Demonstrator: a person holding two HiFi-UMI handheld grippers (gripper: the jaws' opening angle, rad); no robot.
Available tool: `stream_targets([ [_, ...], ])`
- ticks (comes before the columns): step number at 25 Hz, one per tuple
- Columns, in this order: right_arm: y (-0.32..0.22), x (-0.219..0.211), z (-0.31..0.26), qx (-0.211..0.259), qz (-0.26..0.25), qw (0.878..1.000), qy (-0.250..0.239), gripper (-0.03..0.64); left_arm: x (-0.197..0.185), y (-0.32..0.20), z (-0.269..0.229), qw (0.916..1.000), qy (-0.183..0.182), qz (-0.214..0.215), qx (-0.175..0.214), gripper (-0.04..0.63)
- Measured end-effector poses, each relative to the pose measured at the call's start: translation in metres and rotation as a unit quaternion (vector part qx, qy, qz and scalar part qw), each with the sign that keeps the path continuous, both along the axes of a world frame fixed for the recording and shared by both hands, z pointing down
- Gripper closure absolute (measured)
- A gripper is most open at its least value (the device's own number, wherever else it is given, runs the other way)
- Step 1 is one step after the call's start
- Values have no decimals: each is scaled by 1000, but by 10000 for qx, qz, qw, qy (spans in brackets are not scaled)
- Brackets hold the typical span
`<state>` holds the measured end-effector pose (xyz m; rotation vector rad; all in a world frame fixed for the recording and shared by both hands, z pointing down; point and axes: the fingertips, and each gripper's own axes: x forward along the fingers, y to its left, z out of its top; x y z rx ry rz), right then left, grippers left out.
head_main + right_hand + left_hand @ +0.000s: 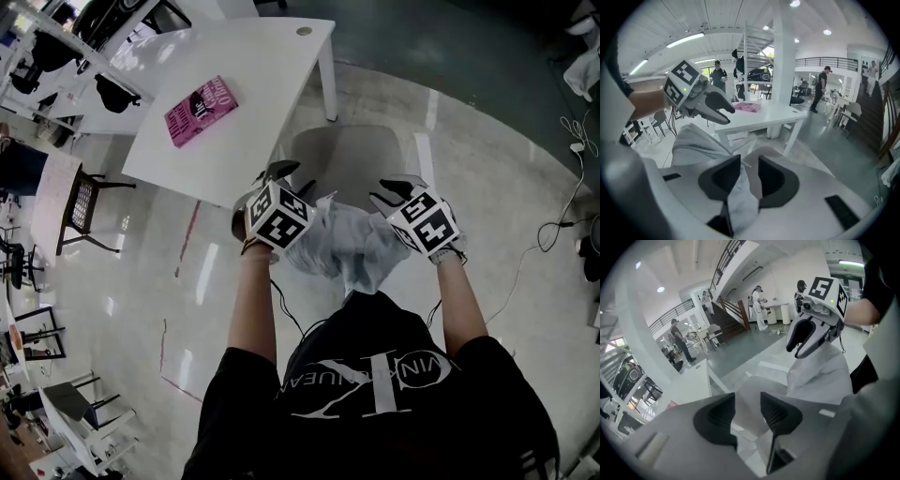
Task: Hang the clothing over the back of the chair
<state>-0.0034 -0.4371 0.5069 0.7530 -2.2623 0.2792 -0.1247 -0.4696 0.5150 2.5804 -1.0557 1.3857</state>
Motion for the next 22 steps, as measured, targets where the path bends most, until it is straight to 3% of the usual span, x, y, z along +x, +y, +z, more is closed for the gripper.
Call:
stream_targets([
  [4,7,1,-12,179,98,9998,-87,555,-1,9,-13,9993,255,-138,250,514],
  [8,18,0,-27,587,110,9982,-34,588,-3,20,-29,9964,553,-321,562,584],
  [14,33,-6,-51,864,396,9938,-581,596,-9,38,-46,9896,1088,-577,749,584],
  [18,45,-7,-66,1043,575,9889,-884,597,-10,53,-61,9805,1575,-731,924,584],
  [22,60,-6,-75,1194,718,9850,-1023,597,-12,69,-72,9741,1775,-853,1110,584],
])
